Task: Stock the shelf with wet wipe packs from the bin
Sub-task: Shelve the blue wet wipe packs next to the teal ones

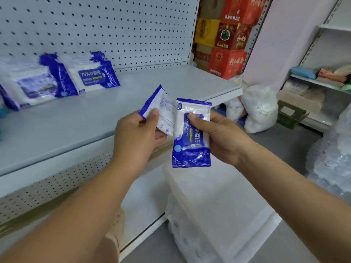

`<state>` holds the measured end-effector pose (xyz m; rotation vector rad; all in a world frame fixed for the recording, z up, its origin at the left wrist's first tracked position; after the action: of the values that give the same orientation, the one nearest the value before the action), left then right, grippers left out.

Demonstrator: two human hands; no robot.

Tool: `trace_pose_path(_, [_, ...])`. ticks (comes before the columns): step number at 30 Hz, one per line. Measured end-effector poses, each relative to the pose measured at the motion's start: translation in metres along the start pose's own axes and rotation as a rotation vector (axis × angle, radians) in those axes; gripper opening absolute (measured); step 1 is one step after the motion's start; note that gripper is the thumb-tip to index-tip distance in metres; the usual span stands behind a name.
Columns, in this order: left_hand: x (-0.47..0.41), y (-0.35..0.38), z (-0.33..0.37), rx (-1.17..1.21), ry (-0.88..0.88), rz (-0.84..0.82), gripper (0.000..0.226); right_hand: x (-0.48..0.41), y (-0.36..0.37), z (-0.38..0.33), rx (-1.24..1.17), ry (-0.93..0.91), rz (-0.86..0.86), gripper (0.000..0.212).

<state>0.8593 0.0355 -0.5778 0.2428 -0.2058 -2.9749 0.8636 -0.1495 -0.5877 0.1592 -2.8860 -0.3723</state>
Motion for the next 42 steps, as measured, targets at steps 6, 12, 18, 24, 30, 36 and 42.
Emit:
trace_pose_path(6, [-0.036,-0.103,0.06,-0.066,0.163,0.267,0.023,-0.052,0.081,0.0,0.168,-0.033,0.005,0.038])
trace_pose_path(12, [-0.063,-0.193,0.091,0.138,0.261,0.494,0.011,-0.095,0.161,-0.01,0.224,0.05,-0.075,0.041])
trace_pose_path(18, [-0.089,-0.216,0.091,0.318,0.205,0.449,0.024,-0.123,0.203,-0.039,0.244,-0.153,-0.028,0.068])
trace_pose_path(24, [-0.1,-0.227,0.081,0.257,0.212,0.406,0.019,-0.147,0.208,-0.048,0.365,-0.24,-0.072,0.05])
trace_pose_path(30, [-0.098,-0.231,0.074,0.226,0.32,0.486,0.02,-0.184,0.209,-0.087,0.94,-0.437,0.008,0.035])
trace_pose_path(36, [-0.093,-0.215,0.062,-0.023,0.411,0.499,0.018,-0.222,0.246,-0.095,1.424,-0.49,-0.143,0.036])
trace_pose_path(42, [-0.089,-0.214,0.063,-0.109,0.465,0.508,0.019,-0.242,0.262,-0.089,1.51,-0.717,-0.033,0.05])
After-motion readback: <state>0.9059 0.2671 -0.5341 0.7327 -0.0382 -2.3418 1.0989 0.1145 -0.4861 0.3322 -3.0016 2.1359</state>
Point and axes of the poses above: each hand's wrist, its own x-axis away from the middle knuckle, its own y-axis out of the palm, z = x × y, the point moved 10 cm from there along -x, towards the middle knuckle, and after that the axes turned 4 degrees about y, right-handed, at the moved point
